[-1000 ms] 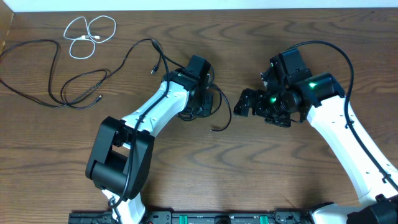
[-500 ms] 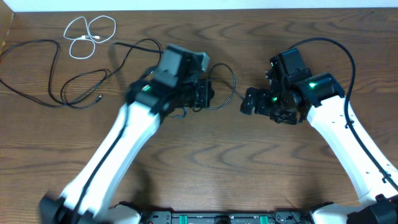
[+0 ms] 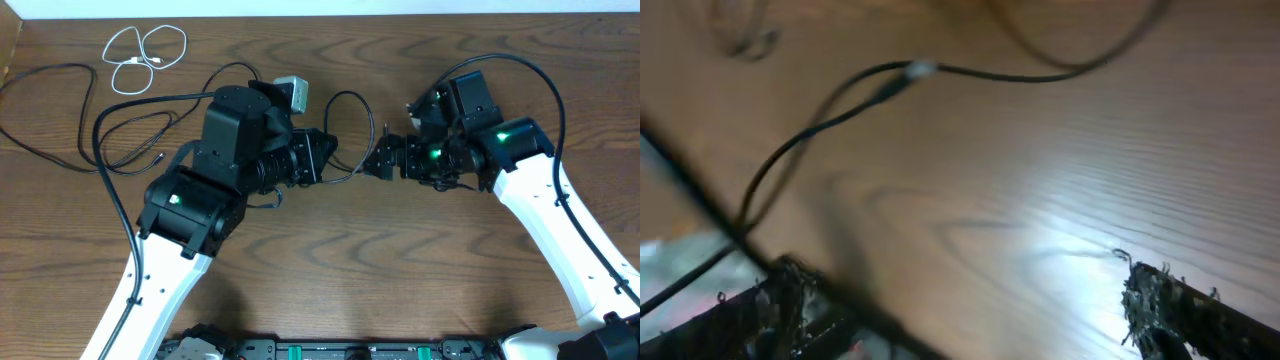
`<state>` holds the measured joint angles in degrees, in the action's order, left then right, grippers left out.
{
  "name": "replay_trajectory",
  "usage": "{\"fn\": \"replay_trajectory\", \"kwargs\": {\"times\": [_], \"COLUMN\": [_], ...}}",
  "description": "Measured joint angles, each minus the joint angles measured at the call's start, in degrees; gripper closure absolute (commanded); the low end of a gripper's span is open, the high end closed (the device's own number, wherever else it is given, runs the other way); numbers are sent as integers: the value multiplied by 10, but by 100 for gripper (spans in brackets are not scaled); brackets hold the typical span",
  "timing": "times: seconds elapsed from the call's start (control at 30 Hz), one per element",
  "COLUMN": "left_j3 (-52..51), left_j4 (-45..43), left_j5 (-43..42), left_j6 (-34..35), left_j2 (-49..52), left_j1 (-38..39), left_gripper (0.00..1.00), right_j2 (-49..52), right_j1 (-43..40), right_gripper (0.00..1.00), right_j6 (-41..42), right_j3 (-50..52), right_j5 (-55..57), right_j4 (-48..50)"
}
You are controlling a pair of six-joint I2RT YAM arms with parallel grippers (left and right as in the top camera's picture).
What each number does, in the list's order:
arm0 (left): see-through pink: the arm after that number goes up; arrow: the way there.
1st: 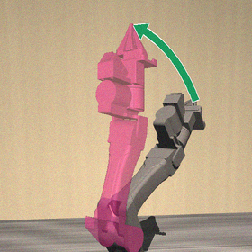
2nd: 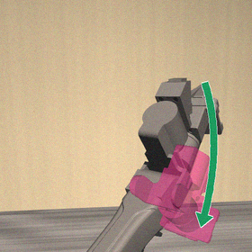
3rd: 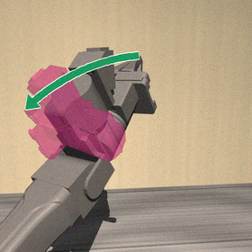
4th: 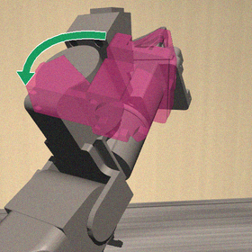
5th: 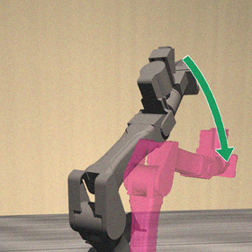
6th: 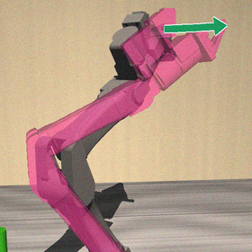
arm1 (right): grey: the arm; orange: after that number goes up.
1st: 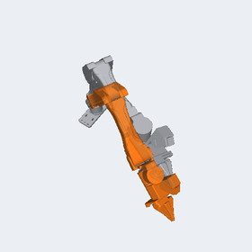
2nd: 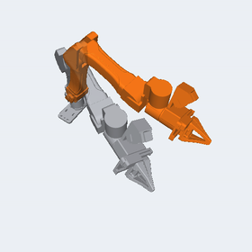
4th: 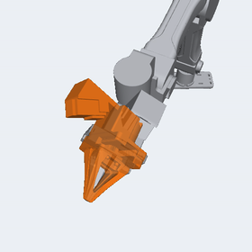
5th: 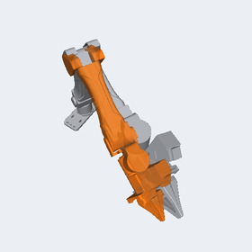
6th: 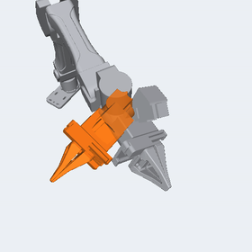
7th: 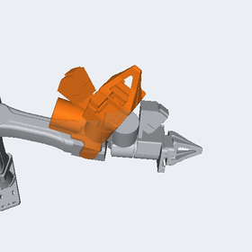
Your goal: Untangle cables
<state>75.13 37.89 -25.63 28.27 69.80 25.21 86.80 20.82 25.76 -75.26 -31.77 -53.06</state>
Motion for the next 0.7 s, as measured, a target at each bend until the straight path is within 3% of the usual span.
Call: {"fn": "replay_trajectory", "kwargs": {"times": [0.27,0.47,0.53,0.63,0.7], "left_j3": [0,0,0,0,0], "left_j4": [-12,-51,-62,-68,-68], "left_j5": [-14,-72,-98,-125,-136], "left_j6": [36,54,68,82,86], "left_j2": [24,25,25,25,25], "left_j1": [0,0,0,0,0], "left_gripper": [92,92,92,93,92], "right_j2": [0,0,0,0,0], "right_j1": [0,0,0,0,0], "right_gripper": [1,2,21,61,76], "right_j6": [-40,-36,-28,-18,-15], "right_j3": [0,0,0,0,0], "right_j5": [-113,-105,-78,-46,-22], "right_j4": [11,24,25,30,29]}}
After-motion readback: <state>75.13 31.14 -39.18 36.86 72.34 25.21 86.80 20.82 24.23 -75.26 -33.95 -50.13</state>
